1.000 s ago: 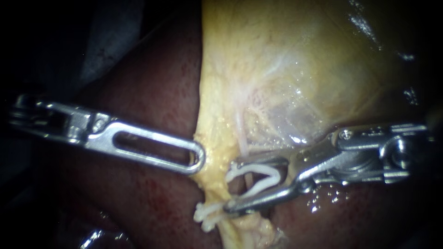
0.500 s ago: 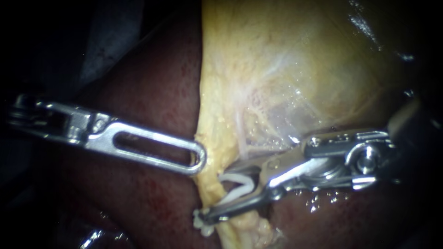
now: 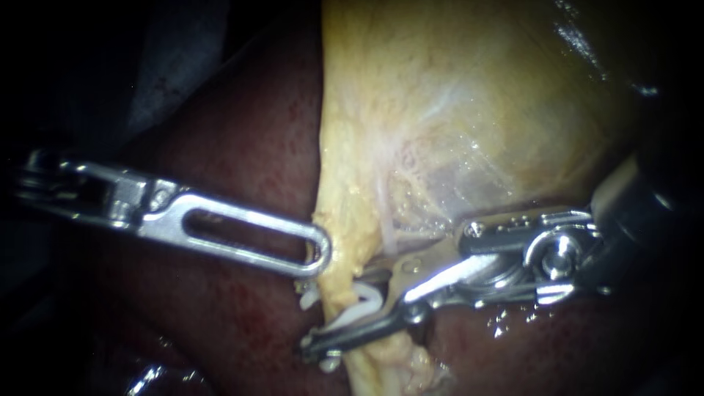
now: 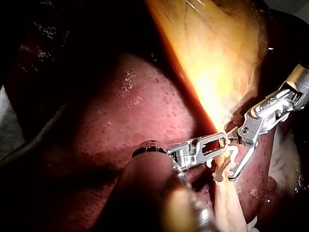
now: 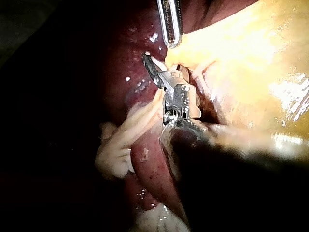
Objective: Clipping third clip left tube
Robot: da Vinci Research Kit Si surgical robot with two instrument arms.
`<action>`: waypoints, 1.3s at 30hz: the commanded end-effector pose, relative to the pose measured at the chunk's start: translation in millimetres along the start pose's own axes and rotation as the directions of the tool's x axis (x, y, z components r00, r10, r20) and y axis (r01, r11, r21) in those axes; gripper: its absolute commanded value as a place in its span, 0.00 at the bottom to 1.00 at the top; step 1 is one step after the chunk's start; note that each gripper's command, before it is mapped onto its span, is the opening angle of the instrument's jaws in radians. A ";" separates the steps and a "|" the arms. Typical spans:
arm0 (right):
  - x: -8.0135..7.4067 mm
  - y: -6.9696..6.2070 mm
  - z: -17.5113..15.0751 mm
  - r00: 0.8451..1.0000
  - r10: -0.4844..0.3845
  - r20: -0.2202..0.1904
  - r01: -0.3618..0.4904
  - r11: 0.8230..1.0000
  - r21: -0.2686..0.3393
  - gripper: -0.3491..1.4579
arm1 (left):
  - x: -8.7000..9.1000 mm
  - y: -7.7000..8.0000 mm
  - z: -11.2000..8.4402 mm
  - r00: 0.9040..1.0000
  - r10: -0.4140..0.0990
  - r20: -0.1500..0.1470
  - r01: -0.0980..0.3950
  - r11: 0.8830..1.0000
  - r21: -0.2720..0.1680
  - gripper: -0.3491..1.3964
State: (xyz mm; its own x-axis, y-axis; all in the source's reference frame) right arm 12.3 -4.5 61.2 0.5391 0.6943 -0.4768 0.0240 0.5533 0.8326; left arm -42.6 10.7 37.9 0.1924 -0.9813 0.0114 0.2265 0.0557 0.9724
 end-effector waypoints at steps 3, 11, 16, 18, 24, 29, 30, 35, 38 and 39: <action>0.2 0.1 -0.2 1.000 0.001 0.000 -0.001 1.000 0.001 0.48 | 0.0 0.0 0.0 1.000 0.000 0.000 0.000 1.000 -0.001 0.00; 1.7 0.1 -1.5 1.000 0.011 -0.013 -0.011 1.000 -0.010 0.48 | 0.0 0.0 0.1 1.000 0.000 0.001 0.000 1.000 -0.001 0.00; 2.3 0.1 -2.0 1.000 0.016 -0.018 -0.016 1.000 -0.013 0.48 | 0.0 0.1 0.2 1.000 0.001 0.001 -0.001 1.000 -0.002 0.00; 2.3 0.1 -2.1 1.000 0.016 -0.019 -0.016 1.000 -0.013 0.48 | 0.0 0.1 0.2 1.000 0.001 0.001 -0.001 1.000 -0.002 0.00; 2.3 0.1 -2.0 1.000 0.015 -0.018 -0.016 1.000 -0.013 0.46 | 0.0 0.1 0.2 1.000 0.000 0.002 0.000 1.000 -0.002 0.00; 2.2 0.1 -2.0 0.999 0.033 -0.019 -0.033 0.999 -0.012 0.35 | 0.0 0.1 0.3 1.000 0.001 0.002 -0.001 1.000 -0.002 0.00; 2.2 0.2 -2.1 0.999 0.039 -0.020 -0.039 0.999 -0.012 0.31 | 0.0 0.1 0.3 1.000 0.001 0.002 -0.001 1.000 -0.002 0.00; 2.3 0.5 -2.5 0.996 0.086 -0.023 -0.086 0.996 -0.007 0.10 | 0.0 0.1 0.3 1.000 0.001 0.002 -0.001 1.000 -0.002 0.00; 2.2 0.7 -2.8 0.996 0.091 -0.023 -0.091 0.996 -0.006 0.06 | 0.0 0.1 0.3 1.000 0.001 0.002 -0.001 1.000 -0.002 0.00; 2.2 0.7 -2.9 0.995 0.097 -0.023 -0.097 0.995 -0.005 0.05 | 0.0 0.1 0.3 1.000 0.001 0.002 -0.001 1.000 -0.002 0.00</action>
State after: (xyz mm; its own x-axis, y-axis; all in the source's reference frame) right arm 11.0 -1.3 60.0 0.5196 0.7546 -0.4008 -0.0322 0.4861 0.8733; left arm -42.9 10.6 38.1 0.1907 -0.9816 0.0122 0.2284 0.0564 0.9719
